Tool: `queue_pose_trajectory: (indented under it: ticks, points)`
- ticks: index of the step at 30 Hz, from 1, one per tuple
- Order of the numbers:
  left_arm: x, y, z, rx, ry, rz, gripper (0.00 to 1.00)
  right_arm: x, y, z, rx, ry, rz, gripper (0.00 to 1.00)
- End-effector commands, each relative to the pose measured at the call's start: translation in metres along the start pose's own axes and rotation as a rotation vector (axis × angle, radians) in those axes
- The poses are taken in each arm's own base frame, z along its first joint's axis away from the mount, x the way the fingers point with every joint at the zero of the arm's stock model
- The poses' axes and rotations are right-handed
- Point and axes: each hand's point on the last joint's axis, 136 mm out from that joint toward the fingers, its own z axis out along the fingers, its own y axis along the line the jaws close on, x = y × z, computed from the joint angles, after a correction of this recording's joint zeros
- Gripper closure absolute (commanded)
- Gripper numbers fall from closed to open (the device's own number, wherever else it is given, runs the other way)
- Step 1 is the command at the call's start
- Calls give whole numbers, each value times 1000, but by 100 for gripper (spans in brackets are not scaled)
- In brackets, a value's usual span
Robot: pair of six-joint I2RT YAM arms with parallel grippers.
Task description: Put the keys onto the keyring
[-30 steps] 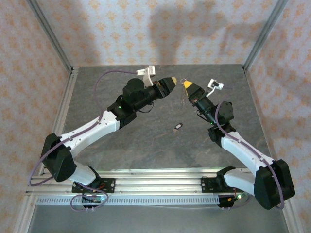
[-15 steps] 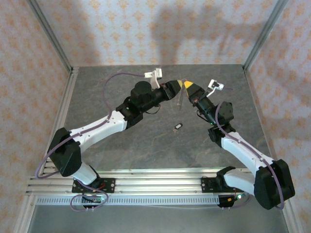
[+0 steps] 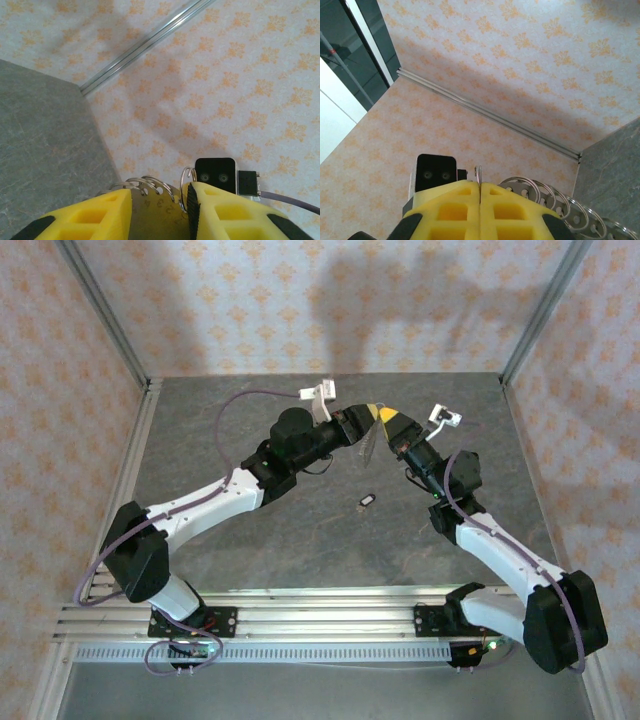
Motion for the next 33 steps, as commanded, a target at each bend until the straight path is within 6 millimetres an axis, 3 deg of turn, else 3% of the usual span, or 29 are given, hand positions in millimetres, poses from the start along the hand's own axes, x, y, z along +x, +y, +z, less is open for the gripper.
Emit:
queue_pose_trajectory:
  ticks: [1,8,14,17,19,22,23,28,33]
  points:
    - [-10,-22,5,58,-45,8,67,-2,24,-5,-84,-10,-22,100]
    - [-10,-25,8,68,-40,11,69,-1,23,-5,-78,-4,-24,100]
    - [-7,-26,10,71,-34,11,85,-1,24,-5,-77,-4,-27,100]
    - [-8,-26,11,71,-34,14,99,-1,23,-5,-74,0,-30,100]
    - [-7,-25,11,67,-30,25,100,-1,24,-6,-64,4,-41,100]
    - [-10,-27,7,54,-26,69,100,-14,23,-13,-14,-18,-75,77]
    - [-11,-27,6,48,-18,88,100,-20,22,-18,9,-29,-95,74]
    - [-20,-28,2,57,42,161,100,-47,24,-39,65,-69,-159,73]
    - [-26,-30,2,98,139,231,100,-43,30,-32,45,4,-199,73]
